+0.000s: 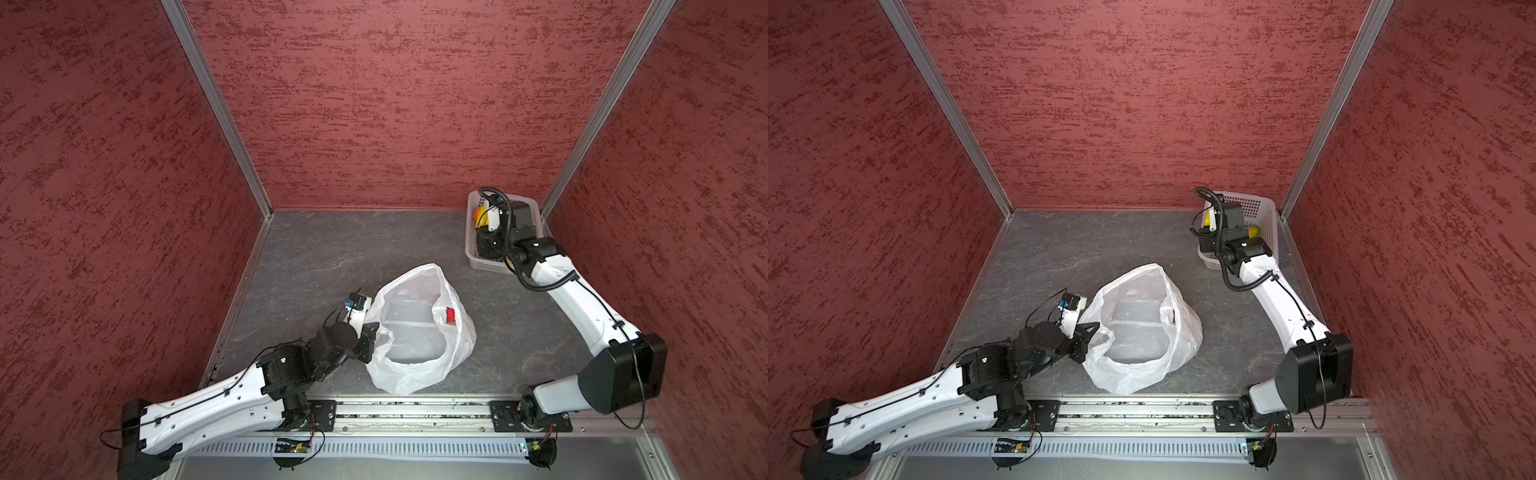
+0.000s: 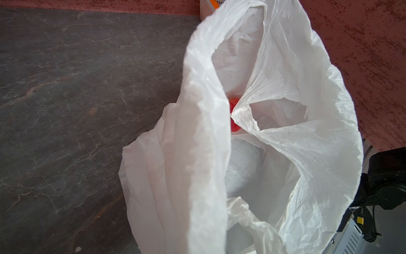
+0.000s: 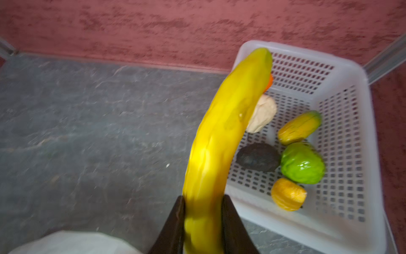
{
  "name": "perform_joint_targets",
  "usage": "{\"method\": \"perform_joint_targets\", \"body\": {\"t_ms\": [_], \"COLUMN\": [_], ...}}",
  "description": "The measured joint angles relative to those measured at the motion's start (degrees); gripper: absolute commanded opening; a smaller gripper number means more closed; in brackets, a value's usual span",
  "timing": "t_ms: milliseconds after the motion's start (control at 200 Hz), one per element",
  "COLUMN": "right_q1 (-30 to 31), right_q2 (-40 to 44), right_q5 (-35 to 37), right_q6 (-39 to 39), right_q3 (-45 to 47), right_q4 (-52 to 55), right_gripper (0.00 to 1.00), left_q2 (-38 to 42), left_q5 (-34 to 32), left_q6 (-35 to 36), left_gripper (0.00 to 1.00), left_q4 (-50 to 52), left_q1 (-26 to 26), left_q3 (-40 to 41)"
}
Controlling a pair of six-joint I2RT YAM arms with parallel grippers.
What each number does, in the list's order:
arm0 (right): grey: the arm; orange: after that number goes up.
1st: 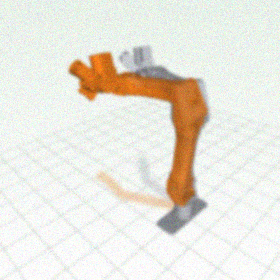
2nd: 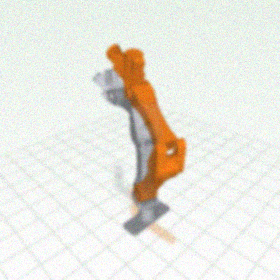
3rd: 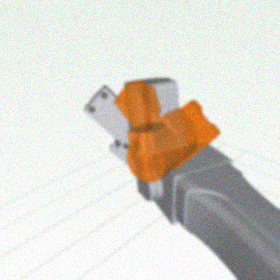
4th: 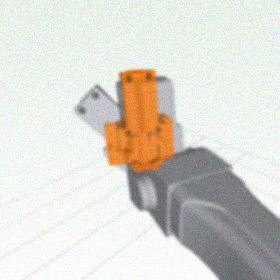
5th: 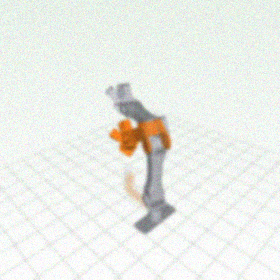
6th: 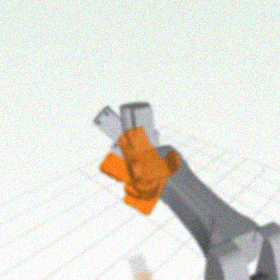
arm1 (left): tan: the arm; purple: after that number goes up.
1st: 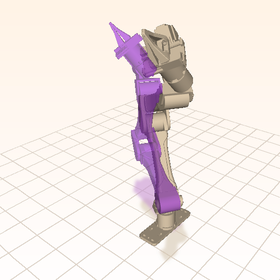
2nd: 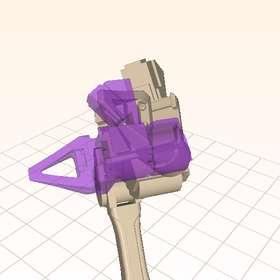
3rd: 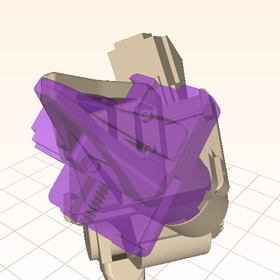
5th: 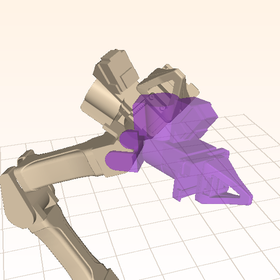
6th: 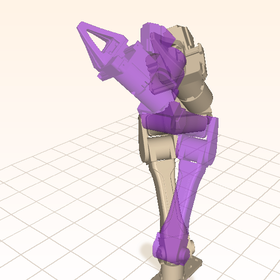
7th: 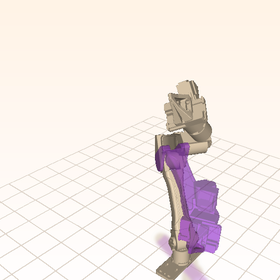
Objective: Untie the knot of the plastic bag and take out the fruit
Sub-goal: Pick up the fruit from the middle-right of the table, then place the fruit in the basket.
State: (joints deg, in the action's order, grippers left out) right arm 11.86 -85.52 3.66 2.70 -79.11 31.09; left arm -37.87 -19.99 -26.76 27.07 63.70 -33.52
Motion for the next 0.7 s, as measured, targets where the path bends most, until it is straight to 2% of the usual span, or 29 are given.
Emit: {"method": "perform_joint_targets", "body": {"t_ms": [215, 336, 451, 581, 701], "right_q1": [-7.5, -9.5, -10.1, -10.5, -10.5], "right_q2": [-15.9, -24.0, -27.9, -29.0, -29.0], "right_q5": [-0.1, -0.4, -0.7, -1.2, -1.9], "right_q6": [-1.3, -1.7, -1.7, -1.6, -1.3], "right_q3": [-11.5, -16.8, -19.2, -21.6, -22.5], "right_q4": [0.9, 1.9, 3.5, 5.4, 5.6], "right_gripper": [0.12, 0.16, 0.21, 0.48, 0.62], "left_q2": [-0.5, -0.5, -1.0, -1.6, -1.6], "left_q5": [0.3, 0.4, 0.5, 0.6, 0.6], "left_q6": [0.0, 0.0, 0.0, 0.0, 0.0], "left_gripper": [0.0, 0.0, 0.0, 0.0, 0.0], "left_q4": [-1.2, -1.6, -2.2, -3.0, -3.6], "left_q1": [0.2, 0.3, 0.3, 0.6, 1.0], "left_q3": [0.0, 0.0, 0.0, 0.0, 0.0]}}
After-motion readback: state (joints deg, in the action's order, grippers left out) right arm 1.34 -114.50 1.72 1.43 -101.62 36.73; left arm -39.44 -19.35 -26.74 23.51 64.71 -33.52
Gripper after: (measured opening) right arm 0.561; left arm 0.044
